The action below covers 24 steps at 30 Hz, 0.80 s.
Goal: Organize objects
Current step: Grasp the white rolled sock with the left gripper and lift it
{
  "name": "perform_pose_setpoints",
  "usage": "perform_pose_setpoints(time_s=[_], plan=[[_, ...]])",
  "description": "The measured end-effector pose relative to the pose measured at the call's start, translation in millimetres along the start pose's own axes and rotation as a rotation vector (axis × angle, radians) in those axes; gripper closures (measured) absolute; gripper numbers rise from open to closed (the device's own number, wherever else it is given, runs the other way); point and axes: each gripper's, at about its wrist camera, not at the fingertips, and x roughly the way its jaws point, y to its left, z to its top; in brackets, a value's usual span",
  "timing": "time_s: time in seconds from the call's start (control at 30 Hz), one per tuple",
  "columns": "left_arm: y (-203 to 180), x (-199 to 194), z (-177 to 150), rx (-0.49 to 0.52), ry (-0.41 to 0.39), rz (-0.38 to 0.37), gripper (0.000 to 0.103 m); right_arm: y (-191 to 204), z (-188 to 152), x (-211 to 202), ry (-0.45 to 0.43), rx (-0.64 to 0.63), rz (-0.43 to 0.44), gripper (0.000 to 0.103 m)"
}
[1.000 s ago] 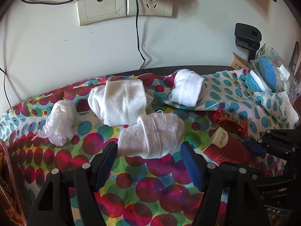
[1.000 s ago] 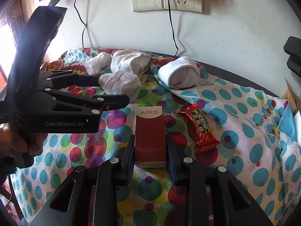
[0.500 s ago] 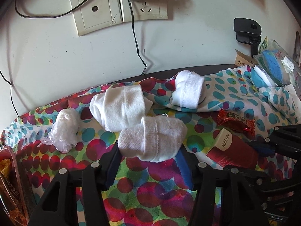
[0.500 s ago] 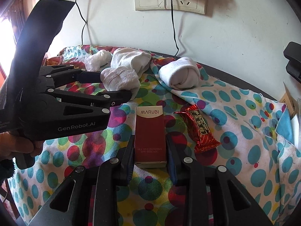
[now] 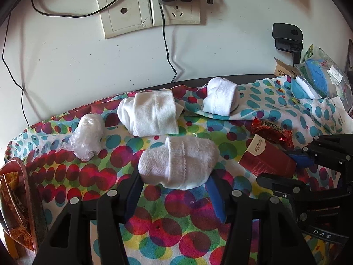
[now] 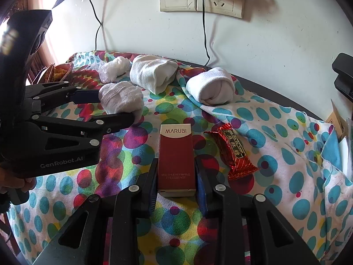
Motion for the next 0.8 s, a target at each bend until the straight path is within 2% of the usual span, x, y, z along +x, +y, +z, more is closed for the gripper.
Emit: perform_pose_setpoints(time_s=[0.43,0.8], plan=[[10,-24,-28,-0.017,0.019,0.027,0.047,4,-3,-2,0.001,-0.012,-0.017,0.074],[40,-58,-57,-0.071,0.013,0.065,0.047,6,-3,0,0.001,-0.018,-0.026,0.075]])
